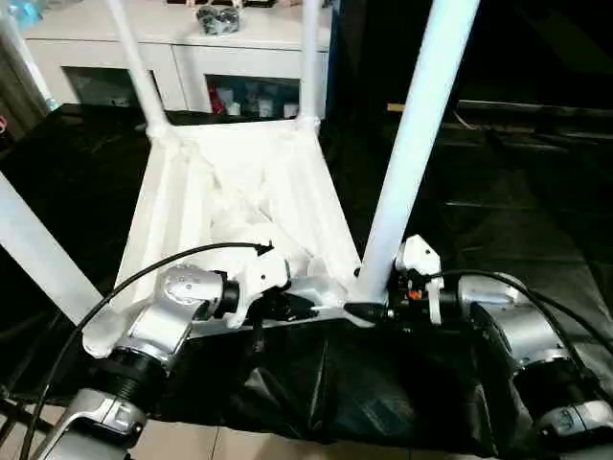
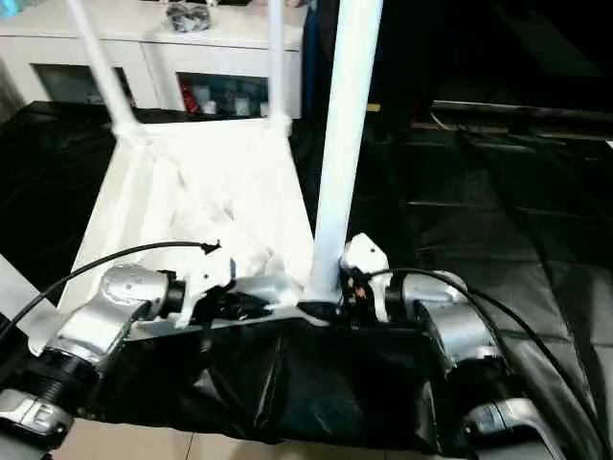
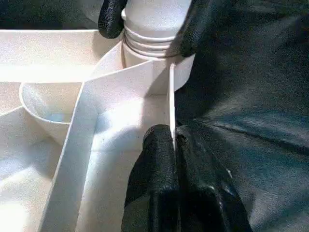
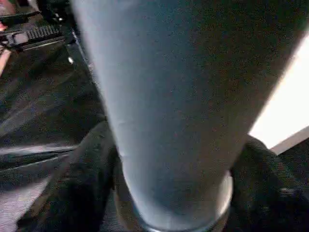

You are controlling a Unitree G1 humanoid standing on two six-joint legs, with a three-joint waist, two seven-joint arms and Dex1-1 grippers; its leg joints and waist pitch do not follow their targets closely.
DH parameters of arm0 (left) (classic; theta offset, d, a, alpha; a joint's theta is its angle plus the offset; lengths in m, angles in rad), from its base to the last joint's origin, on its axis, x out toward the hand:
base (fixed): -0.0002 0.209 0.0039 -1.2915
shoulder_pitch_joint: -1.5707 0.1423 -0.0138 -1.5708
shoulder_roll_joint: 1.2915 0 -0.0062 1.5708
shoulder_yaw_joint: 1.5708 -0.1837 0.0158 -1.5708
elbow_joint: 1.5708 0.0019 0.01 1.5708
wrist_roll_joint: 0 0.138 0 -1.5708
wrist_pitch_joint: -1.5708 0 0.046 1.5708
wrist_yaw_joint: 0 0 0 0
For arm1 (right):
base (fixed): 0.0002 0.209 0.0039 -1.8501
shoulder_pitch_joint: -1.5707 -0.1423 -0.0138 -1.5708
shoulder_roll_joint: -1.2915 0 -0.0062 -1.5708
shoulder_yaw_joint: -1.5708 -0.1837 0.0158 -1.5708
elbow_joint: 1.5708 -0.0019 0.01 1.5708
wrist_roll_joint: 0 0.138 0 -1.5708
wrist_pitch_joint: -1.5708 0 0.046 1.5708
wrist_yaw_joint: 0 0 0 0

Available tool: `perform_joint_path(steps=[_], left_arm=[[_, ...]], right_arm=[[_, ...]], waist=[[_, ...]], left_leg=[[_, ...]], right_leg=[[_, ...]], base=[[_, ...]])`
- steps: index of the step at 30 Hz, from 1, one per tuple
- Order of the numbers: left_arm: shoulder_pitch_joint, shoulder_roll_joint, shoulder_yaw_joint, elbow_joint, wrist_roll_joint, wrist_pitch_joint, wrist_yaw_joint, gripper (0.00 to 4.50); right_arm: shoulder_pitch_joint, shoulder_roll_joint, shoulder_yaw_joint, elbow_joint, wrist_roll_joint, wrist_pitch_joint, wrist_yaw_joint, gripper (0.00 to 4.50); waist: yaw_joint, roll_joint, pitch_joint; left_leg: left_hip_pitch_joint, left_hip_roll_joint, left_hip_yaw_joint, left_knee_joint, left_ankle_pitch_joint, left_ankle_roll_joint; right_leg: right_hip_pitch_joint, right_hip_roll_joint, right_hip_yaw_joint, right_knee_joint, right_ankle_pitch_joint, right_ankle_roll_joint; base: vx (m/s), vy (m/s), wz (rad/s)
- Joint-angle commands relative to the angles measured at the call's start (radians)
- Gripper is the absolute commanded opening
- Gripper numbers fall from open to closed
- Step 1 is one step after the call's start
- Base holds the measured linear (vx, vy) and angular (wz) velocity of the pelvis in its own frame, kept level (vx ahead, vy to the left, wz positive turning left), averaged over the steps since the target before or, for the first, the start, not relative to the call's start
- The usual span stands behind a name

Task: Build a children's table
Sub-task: Rotate leg to tighten

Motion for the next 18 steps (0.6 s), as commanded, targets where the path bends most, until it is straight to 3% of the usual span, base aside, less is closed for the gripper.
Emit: perform_joint_path(steps=[1, 5, 9, 13, 17, 18], left_arm=[[-0.001, -0.004, -0.027, -0.031, -0.011, -0.007, -0.020, 0.00], [-0.004, -0.001, -0.029, -0.023, -0.014, -0.012, -0.022, 0.00], [-0.017, -0.050, -0.009, 0.001, 0.020, -0.013, 0.100, 0.00], [-0.038, -0.109, 0.020, 0.032, 0.041, -0.009, 0.242, 0.00], [-0.049, -0.167, 0.036, 0.037, 0.050, 0.017, 0.356, 0.00], [-0.049, -0.199, 0.038, 0.031, 0.061, 0.040, 0.416, 0.00]], right_arm=[[0.008, -0.006, 0.023, -0.031, 0.007, 0.007, 0.036, 2.87], [0.023, -0.013, 0.039, -0.046, 0.003, 0.033, 0.046, 2.71], [0.047, 0.057, 0.017, -0.035, -0.002, 0.054, -0.083, 2.65], [0.039, 0.139, -0.015, 0.018, -0.037, 0.036, -0.267, 2.64], [0.021, 0.241, -0.048, 0.061, -0.058, 0.052, -0.478, 2.63], [0.011, 0.304, -0.053, 0.073, -0.074, 0.064, -0.586, 2.63]], waist=[[-0.001, -0.008, -0.056], [0.001, -0.009, -0.057], [-0.001, -0.011, -0.056], [-0.012, -0.011, -0.049], [-0.033, -0.011, -0.046], [-0.036, -0.010, -0.046]], left_leg=[[-0.005, -0.012, 0.029, -0.055, -0.201, 0.083], [-0.006, -0.013, 0.029, -0.054, -0.194, 0.081], [-0.007, -0.014, 0.029, -0.055, -0.193, 0.076], [-0.005, -0.019, 0.024, -0.063, -0.277, 0.032], [-0.007, -0.024, 0.018, -0.066, -0.326, 0.012], [-0.008, -0.026, 0.017, -0.065, -0.325, 0.010]], right_leg=[[0.070, -0.012, 0.014, -0.058, -0.195, -0.232], [0.072, -0.012, 0.015, -0.058, -0.194, -0.228], [0.070, -0.013, 0.016, -0.061, -0.209, -0.218], [0.063, -0.014, 0.013, -0.079, -0.390, -0.151], [0.059, -0.012, 0.009, -0.092, -0.506, -0.093], [0.058, -0.013, 0.008, -0.094, -0.523, -0.080]], base=[[0.000, 0.000, 0.00], [0.000, 0.000, 0.00], [0.000, 0.000, 0.00], [0.000, 0.000, 0.00], [0.000, 0.000, 0.00], [0.000, 0.000, 0.00]])
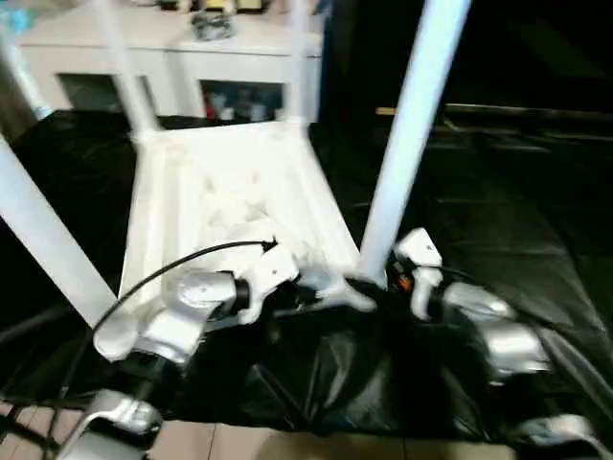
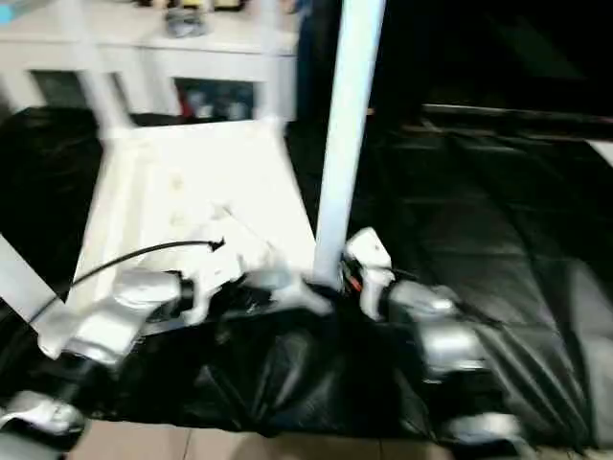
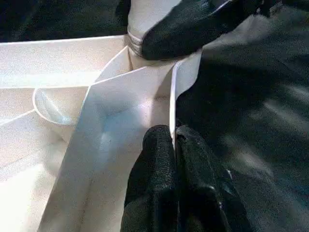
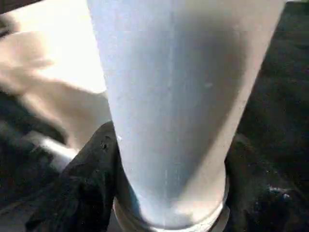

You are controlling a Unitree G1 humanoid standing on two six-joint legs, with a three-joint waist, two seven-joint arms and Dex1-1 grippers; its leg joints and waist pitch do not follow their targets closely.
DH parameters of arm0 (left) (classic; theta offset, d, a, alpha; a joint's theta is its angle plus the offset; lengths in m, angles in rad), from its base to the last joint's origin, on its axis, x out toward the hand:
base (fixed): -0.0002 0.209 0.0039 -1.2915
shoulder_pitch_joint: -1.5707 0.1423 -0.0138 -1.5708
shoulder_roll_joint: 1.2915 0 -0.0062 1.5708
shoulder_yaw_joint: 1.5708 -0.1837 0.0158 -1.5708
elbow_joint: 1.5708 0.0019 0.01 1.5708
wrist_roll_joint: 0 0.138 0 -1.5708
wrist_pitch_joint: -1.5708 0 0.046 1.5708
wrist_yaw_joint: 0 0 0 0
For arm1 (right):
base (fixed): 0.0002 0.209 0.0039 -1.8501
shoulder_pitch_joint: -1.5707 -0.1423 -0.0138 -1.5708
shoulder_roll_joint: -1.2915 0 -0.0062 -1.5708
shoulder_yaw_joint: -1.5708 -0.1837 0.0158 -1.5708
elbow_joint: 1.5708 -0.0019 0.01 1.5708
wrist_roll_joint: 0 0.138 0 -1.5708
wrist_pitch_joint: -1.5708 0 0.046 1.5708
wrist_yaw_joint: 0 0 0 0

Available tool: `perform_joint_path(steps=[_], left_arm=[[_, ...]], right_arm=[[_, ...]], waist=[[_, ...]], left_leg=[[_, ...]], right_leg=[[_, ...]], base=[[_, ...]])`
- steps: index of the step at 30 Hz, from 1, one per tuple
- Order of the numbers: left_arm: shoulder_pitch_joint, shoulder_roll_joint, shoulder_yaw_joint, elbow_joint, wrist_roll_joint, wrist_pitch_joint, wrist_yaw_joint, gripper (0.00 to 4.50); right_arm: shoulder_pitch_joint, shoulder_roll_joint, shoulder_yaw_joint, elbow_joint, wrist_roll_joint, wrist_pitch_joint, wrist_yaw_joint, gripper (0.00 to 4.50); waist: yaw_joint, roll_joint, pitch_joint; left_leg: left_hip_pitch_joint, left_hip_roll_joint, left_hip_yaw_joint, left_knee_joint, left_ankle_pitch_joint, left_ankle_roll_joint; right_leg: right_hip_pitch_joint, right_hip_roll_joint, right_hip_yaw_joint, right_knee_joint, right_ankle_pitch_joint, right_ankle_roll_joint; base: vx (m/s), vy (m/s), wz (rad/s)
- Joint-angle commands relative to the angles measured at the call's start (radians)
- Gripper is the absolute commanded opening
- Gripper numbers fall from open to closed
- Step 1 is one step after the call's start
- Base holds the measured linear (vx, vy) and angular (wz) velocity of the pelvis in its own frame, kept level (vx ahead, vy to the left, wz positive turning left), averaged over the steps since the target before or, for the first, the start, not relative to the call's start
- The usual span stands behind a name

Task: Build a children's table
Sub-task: Rotate leg to tighten

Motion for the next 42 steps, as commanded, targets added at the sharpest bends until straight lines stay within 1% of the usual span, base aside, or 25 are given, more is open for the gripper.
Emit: perform_joint_path(steps=[1, 5, 7, 8, 9, 10, 12, 13, 14, 16, 18, 20, 21, 22, 23, 24, 25, 26, 27, 28, 29, 30, 33, 34, 42], left_arm=[[-0.034, -0.077, 0.007, -0.024, -0.018, 0.019, 0.110, 0.00], [-0.037, -0.109, 0.005, -0.028, 0.008, 0.045, 0.174, 0.00], [-0.045, -0.120, 0.000, -0.021, 0.017, 0.045, 0.189, 0.00], [-0.053, -0.130, -0.005, -0.015, 0.023, 0.041, 0.198, 0.00], [-0.056, -0.136, -0.007, -0.013, 0.026, 0.041, 0.202, 0.00], [-0.056, -0.137, -0.008, -0.019, 0.025, 0.043, 0.197, 0.00], [-0.048, -0.128, -0.010, -0.039, 0.015, 0.044, 0.168, 0.00], [-0.043, -0.117, -0.011, -0.050, 0.010, 0.042, 0.145, 0.00], [-0.041, -0.114, -0.012, -0.052, 0.008, 0.040, 0.138, 0.00], [-0.030, -0.094, -0.015, -0.070, -0.006, 0.038, 0.089, 0.00], [0.001, -0.053, -0.018, -0.119, -0.038, 0.040, -0.004, 0.00], [0.022, -0.024, -0.021, -0.145, -0.054, 0.037, -0.060, 0.00], [0.042, 0.008, -0.027, -0.165, -0.063, 0.029, -0.111, 0.00], [0.050, 0.021, -0.030, -0.173, -0.066, 0.025, -0.129, 0.00], [0.056, 0.034, -0.031, -0.181, -0.070, 0.024, -0.144, 0.00], [0.063, 0.047, -0.030, -0.190, -0.077, 0.027, -0.159, 0.00], [0.063, 0.048, -0.029, -0.190, -0.077, 0.027, -0.161, 0.00], [0.070, 0.068, -0.023, -0.195, -0.084, 0.019, -0.179, 0.00], [0.076, 0.088, -0.022, -0.198, -0.088, 0.017, -0.199, 0.00], [0.076, 0.088, -0.022, -0.198, -0.088, 0.017, -0.199, 0.00], [0.079, 0.116, -0.018, -0.196, -0.093, 0.014, -0.226, 0.00], [0.082, 0.135, -0.007, -0.195, -0.101, 0.015, -0.238, 0.00], [0.082, 0.160, 0.007, -0.197, -0.110, 0.016, -0.254, 0.00], [0.081, 0.169, 0.006, -0.196, -0.113, 0.016, -0.270, 0.00], [0.068, 0.196, 0.003, -0.180, -0.127, 0.018, -0.299, 0.00]], right_arm=[[-0.001, 0.101, 0.078, 0.026, -0.027, 0.030, -0.079, 2.63], [-0.012, 0.175, 0.095, 0.032, -0.055, 0.017, -0.158, 2.63], [-0.009, 0.194, 0.101, 0.025, -0.052, 0.001, -0.155, 2.63], [-0.002, 0.202, 0.100, 0.010, -0.039, -0.022, -0.132, 2.63], [0.001, 0.202, 0.098, 0.004, -0.034, -0.033, -0.125, 2.98], [0.005, 0.194, 0.089, -0.006, -0.022, -0.030, -0.111, 3.33], [0.011, 0.171, 0.078, -0.032, -0.004, -0.021, -0.084, 3.33], [0.014, 0.148, 0.073, -0.047, 0.007, -0.017, -0.054, 3.39], [0.014, 0.141, 0.073, -0.051, 0.010, -0.016, -0.045, 3.71], [0.014, 0.089, 0.071, -0.071, 0.020, -0.009, 0.018, 3.81], [0.018, -0.009, 0.074, -0.100, 0.036, 0.000, 0.155, 3.81], [0.019, -0.056, 0.074, -0.108, 0.049, -0.002, 0.233, 3.81], [0.016, -0.095, 0.077, -0.105, 0.055, -0.006, 0.297, 3.81], [0.014, -0.110, 0.080, -0.101, 0.054, -0.009, 0.317, 3.81], [0.011, -0.123, 0.085, -0.097, 0.052, -0.010, 0.337, 3.81], [0.008, -0.138, 0.092, -0.096, 0.054, -0.007, 0.364, 3.81], [0.008, -0.139, 0.093, -0.096, 0.054, -0.007, 0.367, 3.81], [0.002, -0.163, 0.105, -0.096, 0.058, -0.014, 0.423, 3.81], [-0.002, -0.181, 0.113, -0.100, 0.065, -0.006, 0.473, 3.81], [-0.002, -0.181, 0.113, -0.100, 0.065, -0.006, 0.473, 3.81], [-0.016, -0.200, 0.124, -0.090, 0.073, -0.003, 0.539, 3.81], [-0.029, -0.211, 0.137, -0.077, 0.080, 0.002, 0.591, 3.81], [-0.051, -0.228, 0.169, -0.041, 0.056, -0.033, 0.650, 3.81], [-0.061, -0.228, 0.176, -0.026, 0.051, -0.041, 0.666, 3.52], [-0.099, -0.211, 0.205, 0.039, 0.039, -0.067, 0.705, 2.87]], waist=[[-0.003, -0.009, -0.045], [-0.011, -0.007, -0.046], [-0.014, -0.005, -0.047], [-0.014, 0.002, -0.047], [-0.015, 0.001, -0.048], [-0.014, 0.007, -0.049], [-0.014, 0.006, -0.050], [-0.011, 0.014, -0.052], [-0.011, 0.012, -0.052], [-0.005, 0.016, -0.054], [0.001, 0.005, -0.055], [0.007, 0.003, -0.056], [0.008, -0.006, -0.058], [0.015, 0.002, -0.057], [0.012, -0.011, -0.056], [0.016, -0.004, -0.054], [0.018, -0.007, -0.053], [0.017, -0.020, -0.053], [0.018, -0.044, -0.052], [0.023, -0.035, -0.050], [0.023, -0.039, -0.048], [0.028, -0.032, -0.047], [0.028, -0.048, -0.045], [0.029, -0.054, -0.045], [0.036, -0.063, -0.045]], left_leg=[[-0.014, -0.027, 0.016, -0.070, -0.327, 0.010], [-0.011, -0.026, 0.017, -0.070, -0.342, 0.021], [-0.014, -0.024, 0.017, -0.072, -0.342, 0.028], [-0.013, -0.024, 0.017, -0.072, -0.344, 0.029], [-0.013, -0.023, 0.019, -0.071, -0.343, 0.033], [-0.013, -0.023, 0.019, -0.071, -0.337, 0.036], [-0.015, -0.023, 0.020, -0.071, -0.326, 0.040], [-0.015, -0.023, 0.019, -0.070, -0.317, 0.041], [-0.015, -0.021, 0.020, -0.070, -0.315, 0.045], [-0.016, -0.020, 0.021, -0.067, -0.290, 0.055], [-0.019, -0.021, 0.023, -0.062, -0.267, 0.074], [-0.021, -0.019, 0.025, -0.058, -0.224, 0.095], [-0.023, -0.018, 0.027, -0.056, -0.202, 0.108], [-0.021, -0.017, 0.027, -0.056, -0.188, 0.114], [-0.022, -0.016, 0.029, -0.055, -0.181, 0.119], [-0.019, -0.016, 0.029, -0.056, -0.177, 0.118], [-0.017, -0.014, 0.029, -0.057, -0.176, 0.114], [-0.017, -0.013, 0.030, -0.057, -0.178, 0.114], [-0.018, -0.012, 0.031, -0.057, -0.184, 0.119], [-0.018, -0.011, 0.028, -0.059, -0.184, 0.116], [-0.014, -0.008, 0.031, -0.060, -0.195, 0.112], [-0.013, -0.007, 0.028, -0.063, -0.196, 0.103], [-0.012, -0.006, 0.027, -0.064, -0.222, 0.091], [-0.012, -0.006, 0.029, -0.063, -0.217, 0.087], [-0.011, -0.008, 0.029, -0.062, -0.196, 0.071]], right_leg=[[0.055, -0.013, 0.004, -0.097, -0.539, -0.075], [0.047, -0.009, 0.006, -0.101, -0.526, -0.077], [0.050, -0.008, 0.007, -0.095, -0.473, -0.096], [0.050, -0.008, 0.008, -0.094, -0.458, -0.102], [0.051, -0.007, 0.009, -0.093, -0.428, -0.114], [0.052, -0.008, 0.010, -0.091, -0.401, -0.127], [0.056, -0.007, 0.011, -0.087, -0.361, -0.146], [0.059, -0.009, 0.012, -0.083, -0.338, -0.157], [0.059, -0.008, 0.012, -0.084, -0.323, -0.162], [0.064, -0.008, 0.012, -0.076, -0.251, -0.195], [0.071, -0.010, 0.012, -0.072, -0.227, -0.208], [0.072, -0.012, 0.013, -0.067, -0.188, -0.225], [0.074, -0.012, 0.013, -0.063, -0.168, -0.234], [0.071, -0.014, 0.012, -0.060, -0.164, -0.242], [0.070, -0.013, 0.013, -0.061, -0.163, -0.241], [0.069, -0.013, 0.013, -0.060, -0.175, -0.242], [0.067, -0.014, 0.013, -0.059, -0.189, -0.241], [0.066, -0.014, 0.013, -0.061, -0.199, -0.237], [0.067, -0.013, 0.011, -0.061, -0.221, -0.230], [0.069, -0.017, 0.012, -0.055, -0.235, -0.226], [0.061, -0.018, 0.014, -0.062, -0.263, -0.214], [0.061, -0.019, 0.013, -0.059, -0.267, -0.211], [0.059, -0.020, 0.014, -0.058, -0.284, -0.205], [0.057, -0.020, 0.015, -0.059, -0.281, -0.202], [0.060, -0.021, 0.018, -0.052, -0.261, -0.205]], base=[[0.000, 0.000, 0.00], [0.000, 0.000, 0.00], [0.000, 0.000, 0.00], [0.000, 0.000, 0.00], [0.000, 0.000, 0.00], [0.000, 0.000, 0.00], [0.000, 0.000, 0.00], [0.000, 0.000, 0.00], [0.000, 0.000, 0.00], [0.000, 0.000, 0.00], [0.000, 0.000, 0.00], [0.000, 0.000, 0.00], [0.000, 0.000, 0.00], [0.000, 0.000, 0.00], [0.000, 0.000, 0.00], [0.000, 0.000, 0.00], [0.000, 0.000, 0.00], [0.000, 0.000, 0.00], [0.000, 0.000, 0.00], [0.000, 0.000, 0.00], [0.000, 0.000, 0.00], [0.000, 0.000, 0.00], [0.000, 0.000, 0.00], [0.000, 0.000, 0.00], [0.000, 0.000, 0.00]])
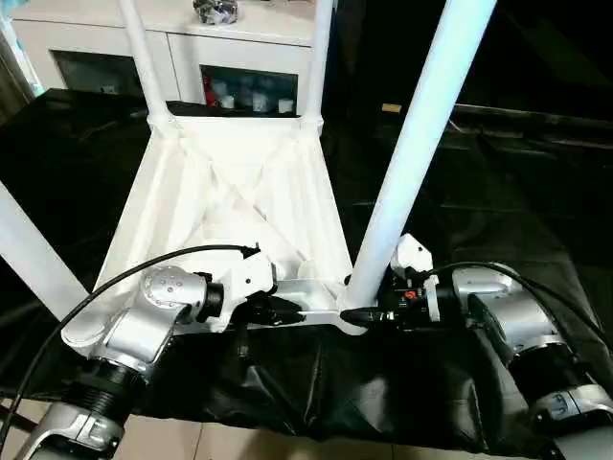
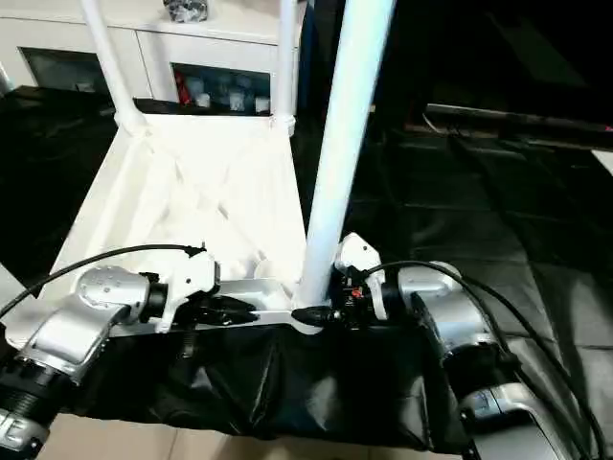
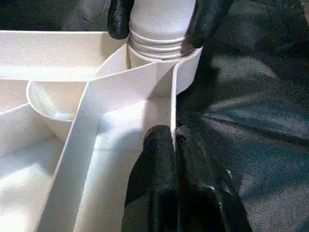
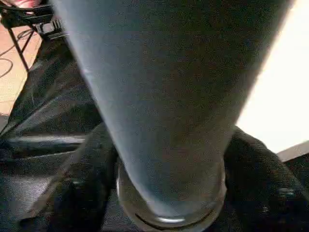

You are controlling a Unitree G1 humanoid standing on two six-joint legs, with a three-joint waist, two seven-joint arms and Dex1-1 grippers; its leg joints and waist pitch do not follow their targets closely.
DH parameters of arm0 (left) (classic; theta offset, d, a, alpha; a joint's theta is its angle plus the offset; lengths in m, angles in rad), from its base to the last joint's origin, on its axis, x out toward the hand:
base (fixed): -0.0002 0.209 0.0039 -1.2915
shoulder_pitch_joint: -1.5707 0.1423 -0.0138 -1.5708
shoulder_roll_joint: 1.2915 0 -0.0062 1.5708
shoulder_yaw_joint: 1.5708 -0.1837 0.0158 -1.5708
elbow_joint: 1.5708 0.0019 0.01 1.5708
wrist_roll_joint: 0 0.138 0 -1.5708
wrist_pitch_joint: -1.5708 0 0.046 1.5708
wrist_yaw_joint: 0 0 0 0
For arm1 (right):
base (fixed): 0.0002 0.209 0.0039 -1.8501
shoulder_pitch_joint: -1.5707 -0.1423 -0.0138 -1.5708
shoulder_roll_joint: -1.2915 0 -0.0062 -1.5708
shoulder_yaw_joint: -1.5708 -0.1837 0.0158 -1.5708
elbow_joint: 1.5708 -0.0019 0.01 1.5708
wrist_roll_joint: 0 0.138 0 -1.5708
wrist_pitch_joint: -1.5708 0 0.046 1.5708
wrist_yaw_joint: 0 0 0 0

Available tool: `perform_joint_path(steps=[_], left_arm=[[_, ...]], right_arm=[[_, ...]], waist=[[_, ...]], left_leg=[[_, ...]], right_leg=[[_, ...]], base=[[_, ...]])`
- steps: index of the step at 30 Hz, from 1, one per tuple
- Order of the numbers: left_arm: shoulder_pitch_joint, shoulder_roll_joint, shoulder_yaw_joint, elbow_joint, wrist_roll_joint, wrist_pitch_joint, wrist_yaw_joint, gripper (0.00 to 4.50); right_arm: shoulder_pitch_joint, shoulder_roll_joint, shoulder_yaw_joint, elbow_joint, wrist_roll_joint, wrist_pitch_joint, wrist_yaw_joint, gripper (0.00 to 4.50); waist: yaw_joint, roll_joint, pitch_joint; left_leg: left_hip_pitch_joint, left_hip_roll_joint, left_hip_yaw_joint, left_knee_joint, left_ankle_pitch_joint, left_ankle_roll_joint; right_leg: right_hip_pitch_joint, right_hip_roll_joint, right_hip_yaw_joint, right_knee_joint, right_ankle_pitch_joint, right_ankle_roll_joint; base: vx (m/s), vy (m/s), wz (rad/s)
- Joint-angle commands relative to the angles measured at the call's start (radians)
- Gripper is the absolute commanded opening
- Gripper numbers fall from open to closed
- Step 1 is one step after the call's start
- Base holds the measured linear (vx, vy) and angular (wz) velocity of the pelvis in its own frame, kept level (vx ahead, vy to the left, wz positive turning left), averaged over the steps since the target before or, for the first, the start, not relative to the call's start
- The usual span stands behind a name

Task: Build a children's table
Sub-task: Rotate leg to tighten

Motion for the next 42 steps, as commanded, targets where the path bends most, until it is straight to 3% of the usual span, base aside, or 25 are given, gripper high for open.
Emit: perform_joint_path(steps=[1, 2, 3, 7, 8, 9, 10, 12, 13, 16, 17, 18, 19, 21, 24, 26, 27, 28, 33, 42], left_arm=[[-0.006, -0.012, 0.019, 0.008, -0.031, -0.006, 0.019, 0.00], [-0.005, -0.013, 0.018, 0.009, -0.031, -0.007, 0.020, 0.00], [-0.003, -0.015, 0.017, 0.010, -0.029, -0.010, 0.023, 0.00], [0.002, -0.038, 0.024, 0.015, -0.008, -0.016, 0.095, 0.00], [0.000, -0.047, 0.028, 0.017, -0.002, -0.011, 0.121, 0.00], [-0.001, -0.058, 0.034, 0.019, 0.001, -0.005, 0.148, 0.00], [-0.002, -0.071, 0.040, 0.018, 0.002, 0.004, 0.171, 0.00], [-0.004, -0.092, 0.050, 0.019, 0.003, 0.016, 0.209, 0.00], [-0.007, -0.102, 0.054, 0.021, 0.006, 0.017, 0.231, 0.00], [-0.019, -0.140, 0.059, 0.030, 0.020, 0.020, 0.294, 0.00], [-0.034, -0.187, 0.061, 0.049, 0.040, 0.019, 0.373, 0.00], [-0.037, -0.196, 0.061, 0.052, 0.043, 0.019, 0.387, 0.00], [-0.046, -0.223, 0.064, 0.062, 0.051, 0.024, 0.432, 0.00], [-0.061, -0.271, 0.059, 0.075, 0.068, 0.029, 0.503, 0.00], [-0.067, -0.306, 0.056, 0.077, 0.077, 0.041, 0.540, 0.00], [-0.069, -0.322, 0.051, 0.078, 0.083, 0.039, 0.550, 0.00], [-0.073, -0.339, 0.042, 0.082, 0.089, 0.025, 0.551, 0.00], [-0.073, -0.339, 0.042, 0.082, 0.089, 0.025, 0.551, 0.00], [-0.065, -0.292, 0.041, 0.067, 0.068, -0.006, 0.469, 0.00], [0.006, -0.132, 0.034, -0.089, 0.069, 0.024, 0.337, 0.00]], right_arm=[[-0.004, 0.011, 0.043, -0.001, -0.005, -0.021, 0.048, 2.87], [0.001, 0.012, 0.045, -0.002, -0.007, -0.026, 0.047, 2.73], [0.006, 0.013, 0.048, -0.003, -0.008, -0.030, 0.049, 2.72], [0.050, 0.034, 0.035, -0.030, -0.003, -0.027, -0.005, 2.67], [0.063, 0.046, 0.025, -0.036, -0.001, -0.024, -0.036, 2.67], [0.072, 0.063, 0.013, -0.031, -0.004, -0.027, -0.080, 2.67], [0.077, 0.082, -0.001, -0.022, -0.008, -0.033, -0.134, 2.67], [0.083, 0.117, -0.024, -0.002, -0.016, -0.036, -0.226, 2.66], [0.082, 0.133, -0.035, 0.010, -0.019, -0.038, -0.269, 2.66], [0.076, 0.186, -0.060, 0.045, -0.032, -0.051, -0.393, 2.66], [0.058, 0.246, -0.071, 0.091, -0.067, -0.068, -0.537, 2.66], [0.054, 0.258, -0.071, 0.100, -0.075, -0.071, -0.565, 2.66], [0.033, 0.293, -0.076, 0.131, -0.098, -0.063, -0.664, 2.66], [-0.010, 0.368, -0.113, 0.188, -0.100, -0.035, -0.838, 2.66], [-0.032, 0.418, -0.123, 0.216, -0.093, -0.028, -0.897, 2.66], [-0.037, 0.437, -0.104, 0.222, -0.109, -0.047, -0.899, 2.66], [-0.041, 0.472, -0.087, 0.224, -0.116, -0.089, -0.881, 2.66], [-0.041, 0.472, -0.087, 0.224, -0.116, -0.089, -0.881, 3.21], [-0.038, 0.422, -0.108, 0.199, -0.086, -0.105, -0.797, 3.68], [-0.023, 0.233, -0.129, 0.119, -0.074, -0.100, -0.607, 4.39]], waist=[[0.005, -0.010, -0.061], [0.005, -0.011, -0.062], [0.005, -0.004, -0.062], [0.006, -0.005, -0.064], [0.006, -0.001, -0.063], [0.005, -0.004, -0.060], [0.003, 0.001, -0.059], [-0.002, -0.002, -0.059], [-0.006, 0.007, -0.059], [-0.015, 0.005, -0.058], [-0.015, 0.010, -0.060], [-0.021, 0.007, -0.058], [-0.021, 0.010, -0.059], [-0.025, 0.013, -0.061], [-0.023, 0.015, -0.066], [-0.025, 0.017, -0.067], [-0.024, 0.015, -0.072], [-0.025, 0.015, -0.071], [-0.018, 0.018, -0.073], [-0.015, 0.025, -0.067]], left_leg=[[-0.009, -0.011, 0.025, -0.060, -0.195, 0.068], [-0.009, -0.011, 0.025, -0.059, -0.192, 0.068], [-0.009, -0.011, 0.024, -0.059, -0.192, 0.066], [-0.008, -0.011, 0.025, -0.058, -0.185, 0.068], [-0.008, -0.012, 0.025, -0.059, -0.187, 0.067], [-0.008, -0.012, 0.025, -0.060, -0.204, 0.063], [-0.007, -0.012, 0.025, -0.062, -0.227, 0.050], [-0.010, -0.014, 0.020, -0.066, -0.248, 0.029], [-0.008, -0.014, 0.019, -0.067, -0.268, 0.020], [-0.007, -0.016, 0.019, -0.066, -0.294, 0.015], [-0.007, -0.018, 0.017, -0.066, -0.293, 0.013], [-0.009, -0.019, 0.019, -0.065, -0.288, 0.009], [-0.008, -0.020, 0.018, -0.065, -0.291, 0.008], [-0.009, -0.022, 0.017, -0.065, -0.283, 0.001], [-0.007, -0.020, 0.020, -0.062, -0.274, 0.010], [-0.018, -0.019, 0.016, -0.066, -0.262, 0.015], [-0.012, -0.018, 0.018, -0.063, -0.242, 0.021], [-0.010, -0.018, 0.022, -0.060, -0.232, 0.033], [-0.008, -0.017, 0.023, -0.058, -0.174, 0.060], [-0.005, -0.012, 0.024, -0.061, -0.226, 0.051]], right_leg=[[0.064, -0.020, 0.018, -0.060, -0.264, -0.198], [0.064, -0.020, 0.018, -0.059, -0.260, -0.198], [0.064, -0.020, 0.018, -0.059, -0.254, -0.201], [0.066, -0.017, 0.019, -0.057, -0.223, -0.208], [0.067, -0.017, 0.019, -0.057, -0.224, -0.208], [0.065, -0.016, 0.018, -0.062, -0.250, -0.201], [0.063, -0.017, 0.019, -0.067, -0.288, -0.190], [0.066, -0.017, 0.016, -0.069, -0.345, -0.167], [0.062, -0.016, 0.016, -0.072, -0.365, -0.158], [0.058, -0.016, 0.016, -0.079, -0.403, -0.145], [0.060, -0.016, 0.015, -0.079, -0.414, -0.139], [0.055, -0.015, 0.015, -0.081, -0.414, -0.137], [0.057, -0.015, 0.014, -0.082, -0.432, -0.129], [0.055, -0.014, 0.015, -0.082, -0.433, -0.127], [0.055, -0.013, 0.016, -0.078, -0.363, -0.140], [0.063, -0.014, 0.015, -0.072, -0.306, -0.155], [0.063, -0.012, 0.014, -0.068, -0.255, -0.164], [0.060, -0.011, 0.016, -0.066, -0.217, -0.182], [0.068, -0.011, 0.016, -0.055, -0.115, -0.222], [0.069, -0.013, 0.017, -0.059, -0.172, -0.228]], base=[[0.000, 0.000, 0.00], [0.000, 0.000, 0.00], [0.000, 0.000, 0.00], [0.000, 0.000, 0.00], [0.000, 0.000, 0.00], [0.000, 0.000, 0.00], [0.000, 0.000, 0.00], [0.000, 0.000, 0.00], [0.000, 0.000, 0.00], [0.000, 0.000, 0.00], [0.000, 0.000, 0.00], [0.000, 0.000, 0.00], [0.000, 0.000, 0.00], [0.000, 0.000, 0.00], [0.000, 0.000, 0.00], [0.000, 0.000, 0.00], [0.000, 0.000, 0.00], [0.000, 0.000, 0.00], [0.000, 0.000, 0.00], [0.000, 0.000, 0.00]])
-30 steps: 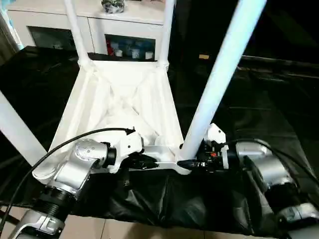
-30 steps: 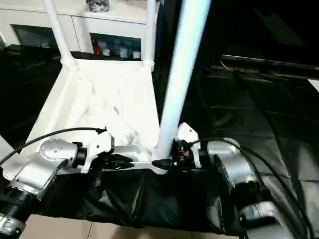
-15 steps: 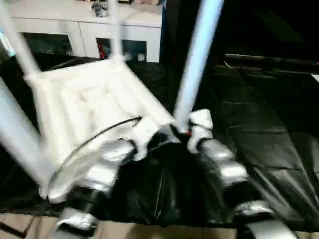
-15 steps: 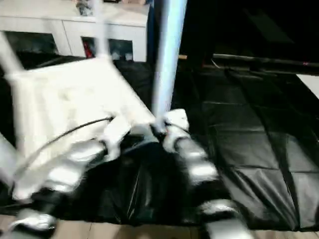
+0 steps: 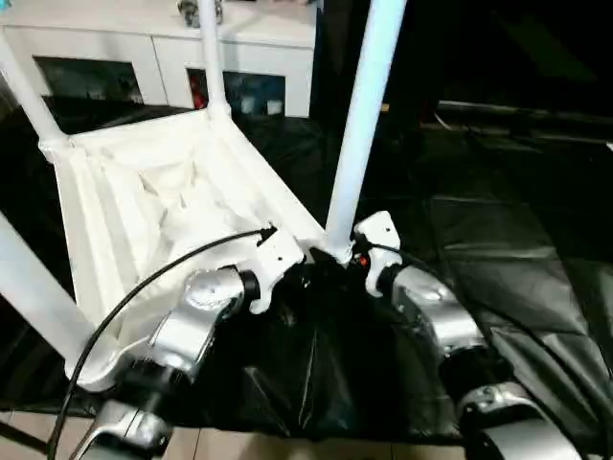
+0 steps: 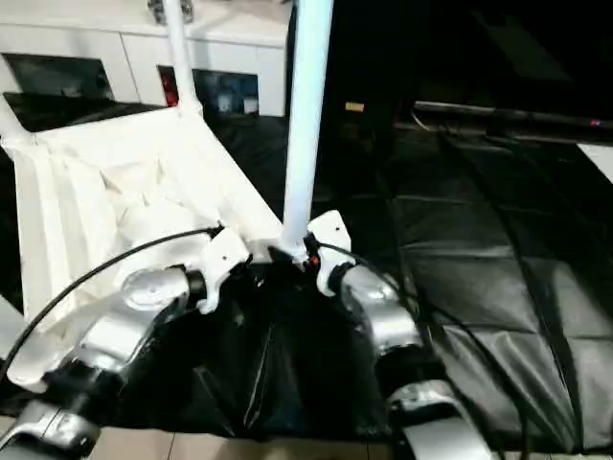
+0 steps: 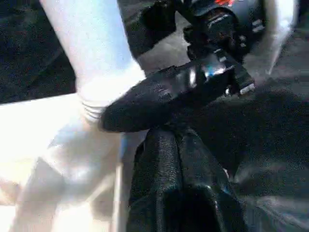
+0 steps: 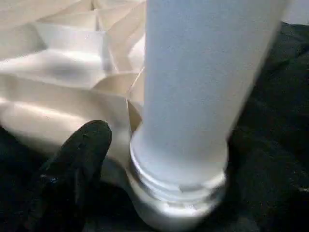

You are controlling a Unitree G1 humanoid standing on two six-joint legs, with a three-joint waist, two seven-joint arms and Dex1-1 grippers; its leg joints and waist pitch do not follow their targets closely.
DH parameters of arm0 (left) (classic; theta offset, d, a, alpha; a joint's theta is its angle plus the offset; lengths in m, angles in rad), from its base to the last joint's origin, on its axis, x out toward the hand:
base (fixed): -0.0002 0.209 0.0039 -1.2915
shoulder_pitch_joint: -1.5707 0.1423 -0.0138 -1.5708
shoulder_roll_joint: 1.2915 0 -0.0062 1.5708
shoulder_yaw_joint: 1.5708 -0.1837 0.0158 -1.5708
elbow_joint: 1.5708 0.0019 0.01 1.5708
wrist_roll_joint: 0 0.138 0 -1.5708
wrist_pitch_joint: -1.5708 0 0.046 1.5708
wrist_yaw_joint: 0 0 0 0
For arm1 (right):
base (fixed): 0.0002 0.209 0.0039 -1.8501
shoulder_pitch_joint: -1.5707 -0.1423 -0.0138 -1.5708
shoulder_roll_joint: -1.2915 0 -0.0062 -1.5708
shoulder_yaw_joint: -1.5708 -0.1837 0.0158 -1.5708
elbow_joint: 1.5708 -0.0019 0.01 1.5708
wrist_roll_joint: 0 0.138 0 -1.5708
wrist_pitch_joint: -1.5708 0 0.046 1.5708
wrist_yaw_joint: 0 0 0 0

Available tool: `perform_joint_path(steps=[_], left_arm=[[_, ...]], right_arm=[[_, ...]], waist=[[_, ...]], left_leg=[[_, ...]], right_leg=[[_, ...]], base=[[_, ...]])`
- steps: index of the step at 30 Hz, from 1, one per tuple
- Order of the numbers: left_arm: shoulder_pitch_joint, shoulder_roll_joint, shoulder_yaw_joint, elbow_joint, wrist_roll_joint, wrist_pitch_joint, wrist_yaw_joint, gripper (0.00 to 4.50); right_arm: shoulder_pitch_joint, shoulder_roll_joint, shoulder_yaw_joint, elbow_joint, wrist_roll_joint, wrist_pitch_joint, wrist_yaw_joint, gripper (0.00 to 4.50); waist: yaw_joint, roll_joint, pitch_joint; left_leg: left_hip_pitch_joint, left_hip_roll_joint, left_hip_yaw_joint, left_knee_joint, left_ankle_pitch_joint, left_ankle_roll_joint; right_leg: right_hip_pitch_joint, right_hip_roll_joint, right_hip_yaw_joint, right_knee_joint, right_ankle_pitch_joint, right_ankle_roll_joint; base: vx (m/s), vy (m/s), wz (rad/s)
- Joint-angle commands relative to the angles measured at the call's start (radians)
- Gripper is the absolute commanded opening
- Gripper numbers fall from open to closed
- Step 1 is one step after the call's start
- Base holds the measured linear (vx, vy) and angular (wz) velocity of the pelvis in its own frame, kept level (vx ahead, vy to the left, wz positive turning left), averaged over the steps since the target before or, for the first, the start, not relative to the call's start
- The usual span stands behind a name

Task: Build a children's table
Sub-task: Rotate leg to tighten

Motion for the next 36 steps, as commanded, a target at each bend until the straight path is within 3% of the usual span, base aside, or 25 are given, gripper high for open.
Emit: perform_joint_path(steps=[1, 2, 4, 8, 13, 17, 25, 36], left_arm=[[0.003, 0.021, 0.011, -0.055, 0.003, 0.015, -0.013, 0.21], [0.006, 0.032, 0.016, -0.077, -0.006, 0.041, -0.025, 0.41], [0.025, 0.090, 0.038, -0.192, -0.064, 0.192, -0.080, 0.41], [0.019, 0.096, 0.042, -0.201, -0.052, 0.216, -0.060, 0.85], [-0.026, 0.060, 0.041, -0.098, -0.029, 0.252, 0.011, 1.20], [-0.039, 0.053, 0.028, -0.079, -0.030, 0.292, 0.027, 1.41], [-0.060, 0.058, 0.003, 0.009, -0.018, 0.282, 0.014, 1.41], [-0.097, 0.064, -0.010, 0.082, -0.015, 0.282, -0.003, 0.48]], right_arm=[[0.010, -0.025, -0.002, -0.026, 0.012, 0.009, 0.040, 4.46], [0.013, -0.034, -0.001, -0.032, 0.011, 0.010, 0.048, 4.50], [0.028, -0.084, -0.002, -0.063, 0.021, 0.020, 0.108, 4.50], [0.028, -0.101, -0.006, -0.067, 0.024, 0.020, 0.119, 4.50], [0.017, -0.114, -0.015, -0.059, 0.027, 0.023, 0.116, 4.50], [0.019, -0.118, -0.010, -0.067, 0.024, 0.028, 0.115, 4.50], [0.033, -0.119, -0.004, -0.082, 0.029, 0.029, 0.112, 4.50], [0.037, -0.133, 0.000, -0.090, 0.025, 0.028, 0.117, 4.50]], waist=[[0.003, 0.010, -0.060], [0.003, 0.010, -0.059], [0.004, 0.011, -0.059], [0.001, 0.011, -0.057], [0.001, 0.011, -0.060], [0.002, 0.014, -0.063], [0.003, 0.025, -0.062], [0.003, 0.026, -0.061]], left_leg=[[-0.007, -0.014, 0.024, -0.060, -0.225, 0.052], [-0.007, -0.015, 0.025, -0.060, -0.227, 0.051], [-0.006, -0.013, 0.025, -0.060, -0.227, 0.042], [-0.006, -0.018, 0.027, -0.058, -0.230, 0.048], [-0.008, -0.022, 0.025, -0.056, -0.230, 0.043], [-0.009, -0.021, 0.024, -0.055, -0.210, 0.044], [-0.008, -0.022, 0.024, -0.054, -0.214, 0.050], [-0.007, -0.023, 0.024, -0.054, -0.221, 0.046]], right_leg=[[0.072, -0.014, 0.018, -0.057, -0.176, -0.226], [0.071, -0.013, 0.018, -0.058, -0.182, -0.226], [0.072, -0.015, 0.019, -0.054, -0.196, -0.226], [0.069, -0.009, 0.018, -0.059, -0.208, -0.226], [0.069, -0.008, 0.016, -0.063, -0.232, -0.205], [0.071, -0.009, 0.016, -0.058, -0.188, -0.220], [0.073, -0.009, 0.014, -0.059, -0.172, -0.237], [0.075, -0.010, 0.014, -0.060, -0.186, -0.235]], base=[[0.000, 0.000, 0.00], [0.000, 0.000, 0.00], [0.000, 0.000, 0.00], [0.000, 0.000, 0.00], [0.000, 0.000, 0.00], [0.000, 0.000, 0.00], [0.000, 0.000, 0.00], [0.000, 0.000, 0.00]])
